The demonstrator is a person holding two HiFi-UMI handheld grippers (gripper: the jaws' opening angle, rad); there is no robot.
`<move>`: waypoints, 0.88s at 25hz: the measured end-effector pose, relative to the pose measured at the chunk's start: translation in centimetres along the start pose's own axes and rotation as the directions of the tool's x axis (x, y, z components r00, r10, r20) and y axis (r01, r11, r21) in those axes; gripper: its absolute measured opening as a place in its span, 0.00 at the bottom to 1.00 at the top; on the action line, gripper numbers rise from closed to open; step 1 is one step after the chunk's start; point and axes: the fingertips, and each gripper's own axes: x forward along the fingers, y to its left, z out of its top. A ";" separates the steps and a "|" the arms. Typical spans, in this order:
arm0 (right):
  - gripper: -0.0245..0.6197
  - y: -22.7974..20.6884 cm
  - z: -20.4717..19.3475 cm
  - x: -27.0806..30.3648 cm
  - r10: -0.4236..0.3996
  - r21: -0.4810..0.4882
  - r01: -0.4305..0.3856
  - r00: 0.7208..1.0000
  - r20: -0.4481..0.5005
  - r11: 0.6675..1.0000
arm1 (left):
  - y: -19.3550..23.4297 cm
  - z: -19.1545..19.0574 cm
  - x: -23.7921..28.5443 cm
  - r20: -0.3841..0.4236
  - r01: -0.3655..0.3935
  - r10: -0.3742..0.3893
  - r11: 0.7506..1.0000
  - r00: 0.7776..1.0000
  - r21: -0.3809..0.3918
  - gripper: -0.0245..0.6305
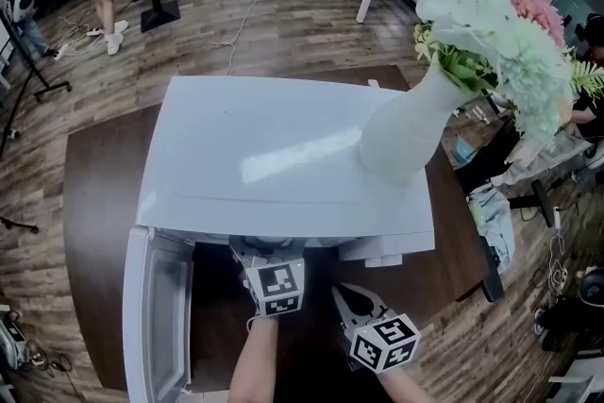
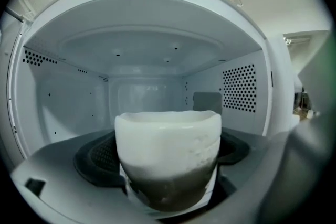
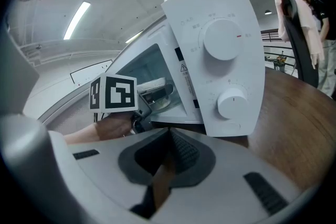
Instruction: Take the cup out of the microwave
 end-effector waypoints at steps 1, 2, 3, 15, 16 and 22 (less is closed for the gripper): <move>0.03 0.0 0.0 -0.1 -0.002 0.001 0.002 1.000 0.002 1.000 | -0.1 0.0 -0.2 0.001 0.003 -0.003 1.000 1.000 -0.002 0.82; 0.03 0.1 0.0 -0.1 -0.005 0.003 0.005 1.000 0.004 1.000 | -0.1 0.0 -0.4 0.003 0.006 -0.006 1.000 1.000 -0.004 0.82; 0.03 0.1 0.0 -0.2 -0.007 0.005 0.007 1.000 0.005 1.000 | -0.1 0.0 -0.5 0.005 0.009 -0.009 1.000 1.000 -0.007 0.82; 0.03 0.6 -0.2 -0.9 -0.009 -0.009 0.010 1.000 0.022 1.000 | 0.2 0.1 -2.9 0.027 0.015 -0.014 0.999 1.000 -0.032 0.82; 0.03 0.7 -0.3 -0.9 -0.009 -0.010 0.009 1.000 0.023 1.000 | 0.2 0.1 -3.1 0.030 0.016 -0.015 0.999 0.999 -0.035 0.82; 0.03 1.2 -0.6 -1.2 -0.003 -0.013 0.004 1.000 0.029 1.000 | 0.3 0.2 -4.9 0.037 0.011 -0.010 0.999 0.999 -0.034 0.82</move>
